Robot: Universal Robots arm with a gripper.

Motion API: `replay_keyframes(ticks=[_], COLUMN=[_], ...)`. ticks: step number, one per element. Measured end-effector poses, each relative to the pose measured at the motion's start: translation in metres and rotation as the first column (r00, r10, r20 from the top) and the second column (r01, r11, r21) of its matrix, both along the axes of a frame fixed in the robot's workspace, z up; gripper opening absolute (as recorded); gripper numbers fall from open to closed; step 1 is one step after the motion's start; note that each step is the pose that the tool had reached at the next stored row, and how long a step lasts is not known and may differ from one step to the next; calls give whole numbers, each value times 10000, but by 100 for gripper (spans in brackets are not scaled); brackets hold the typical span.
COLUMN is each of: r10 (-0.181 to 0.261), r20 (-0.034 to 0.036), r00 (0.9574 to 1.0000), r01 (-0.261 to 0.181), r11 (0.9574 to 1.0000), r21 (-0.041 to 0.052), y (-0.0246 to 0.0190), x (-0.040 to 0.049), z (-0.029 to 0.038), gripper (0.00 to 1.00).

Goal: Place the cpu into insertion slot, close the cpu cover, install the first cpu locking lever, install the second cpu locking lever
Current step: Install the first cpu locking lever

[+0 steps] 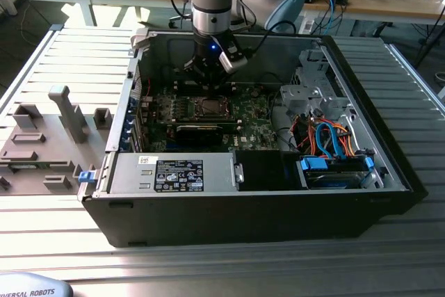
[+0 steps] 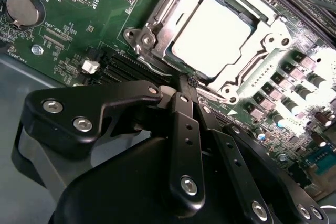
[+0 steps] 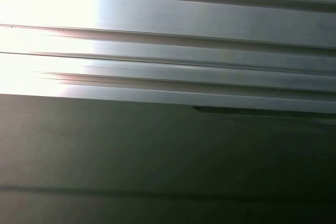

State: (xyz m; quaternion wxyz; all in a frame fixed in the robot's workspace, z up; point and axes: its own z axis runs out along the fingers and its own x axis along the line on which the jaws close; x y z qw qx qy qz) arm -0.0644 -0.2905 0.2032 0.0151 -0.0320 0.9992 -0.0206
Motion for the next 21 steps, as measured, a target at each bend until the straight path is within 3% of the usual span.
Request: replay_keyframes(ticks=[11, 21], r10=[0, 0], r20=[-2, -4], r00=[10000, 10000], r01=[0, 0], r11=[10000, 10000], r21=[-1, 0], y=[0, 0], x=[72, 191], z=[-22, -32], gripper=[11, 11])
